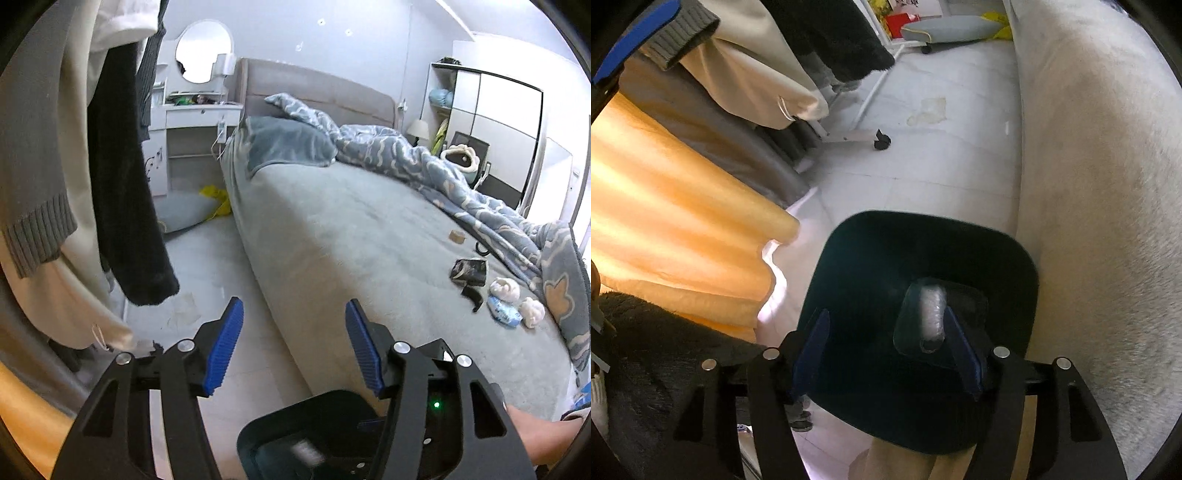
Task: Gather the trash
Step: 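Lower the bubble wrap into the green bin and open the right gripper, then move both tools back toward the items on the bed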
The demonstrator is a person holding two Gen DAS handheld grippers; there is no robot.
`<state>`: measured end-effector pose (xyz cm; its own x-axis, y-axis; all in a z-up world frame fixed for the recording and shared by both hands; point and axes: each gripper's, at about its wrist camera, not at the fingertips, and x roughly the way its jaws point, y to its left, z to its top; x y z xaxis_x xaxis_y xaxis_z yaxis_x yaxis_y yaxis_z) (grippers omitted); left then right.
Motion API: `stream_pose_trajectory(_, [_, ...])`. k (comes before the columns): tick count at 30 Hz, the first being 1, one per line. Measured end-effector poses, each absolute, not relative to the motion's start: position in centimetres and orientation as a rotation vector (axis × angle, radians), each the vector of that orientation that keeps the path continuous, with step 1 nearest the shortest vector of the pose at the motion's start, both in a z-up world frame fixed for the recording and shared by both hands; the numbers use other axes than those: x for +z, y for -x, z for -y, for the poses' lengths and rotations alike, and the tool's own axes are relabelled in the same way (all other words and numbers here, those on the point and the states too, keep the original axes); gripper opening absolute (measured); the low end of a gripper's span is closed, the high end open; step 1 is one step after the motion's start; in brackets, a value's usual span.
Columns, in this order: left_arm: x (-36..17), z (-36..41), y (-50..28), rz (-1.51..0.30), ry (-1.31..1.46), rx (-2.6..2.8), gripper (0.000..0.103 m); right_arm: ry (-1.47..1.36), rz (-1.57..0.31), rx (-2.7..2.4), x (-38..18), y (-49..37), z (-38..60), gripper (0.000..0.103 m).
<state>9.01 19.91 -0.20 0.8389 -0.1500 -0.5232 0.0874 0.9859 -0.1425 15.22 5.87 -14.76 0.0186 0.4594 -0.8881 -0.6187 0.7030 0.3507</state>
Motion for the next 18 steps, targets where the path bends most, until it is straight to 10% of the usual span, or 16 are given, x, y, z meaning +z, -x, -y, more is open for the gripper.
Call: stream_pose_trajectory(18, [3.0,-14.1,-10.8,-0.499,0.125,-0.184,0.067,0.106,-0.966,0.707,-5.0,-16.5,3.8,0.07])
